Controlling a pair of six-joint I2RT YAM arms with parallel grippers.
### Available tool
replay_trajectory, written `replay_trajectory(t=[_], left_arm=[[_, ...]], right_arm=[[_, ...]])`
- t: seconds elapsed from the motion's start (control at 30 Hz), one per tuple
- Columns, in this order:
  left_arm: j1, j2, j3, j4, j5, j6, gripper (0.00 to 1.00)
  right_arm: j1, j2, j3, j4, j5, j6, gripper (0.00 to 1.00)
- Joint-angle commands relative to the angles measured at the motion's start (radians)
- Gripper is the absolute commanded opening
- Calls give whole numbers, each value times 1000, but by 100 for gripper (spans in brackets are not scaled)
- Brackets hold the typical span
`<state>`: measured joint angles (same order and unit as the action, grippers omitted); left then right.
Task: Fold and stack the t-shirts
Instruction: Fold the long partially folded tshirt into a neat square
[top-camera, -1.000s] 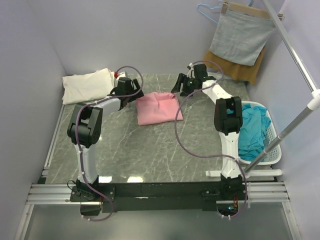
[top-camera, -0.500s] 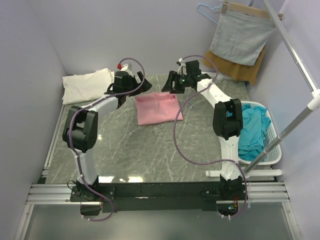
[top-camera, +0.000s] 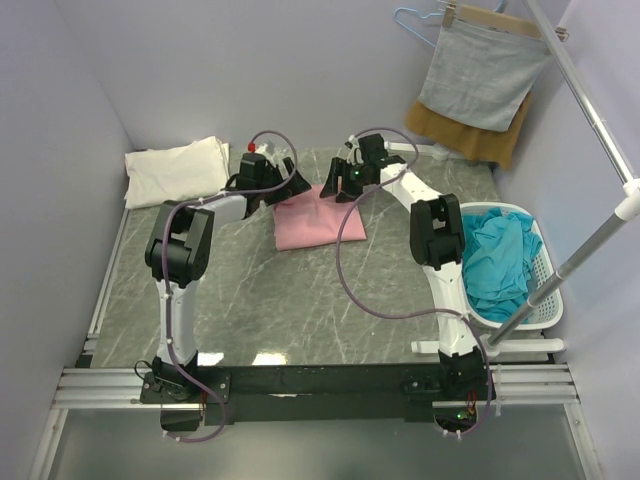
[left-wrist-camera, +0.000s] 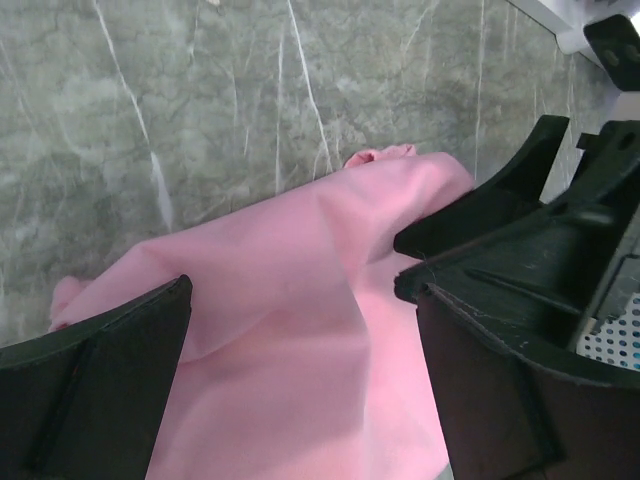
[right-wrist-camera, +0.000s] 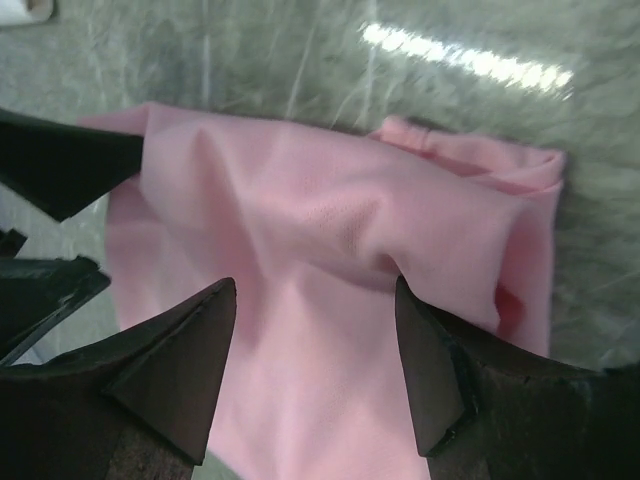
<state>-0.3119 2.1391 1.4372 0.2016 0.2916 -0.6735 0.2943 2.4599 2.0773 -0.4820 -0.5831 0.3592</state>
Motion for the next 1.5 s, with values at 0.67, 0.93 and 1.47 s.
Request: replay_trajectory(t=[0.67, 0.93, 1.47], left_arm=[[36, 150, 210, -70, -74, 153, 100], [42, -11, 155, 28, -137, 158, 100], [27, -332, -449, 189, -158, -34, 99]], right_arm=[[-96, 127, 230, -57, 223, 43, 76], [-81, -110, -56, 47, 192, 1, 81], [-43, -124, -223, -14, 17, -48, 79]])
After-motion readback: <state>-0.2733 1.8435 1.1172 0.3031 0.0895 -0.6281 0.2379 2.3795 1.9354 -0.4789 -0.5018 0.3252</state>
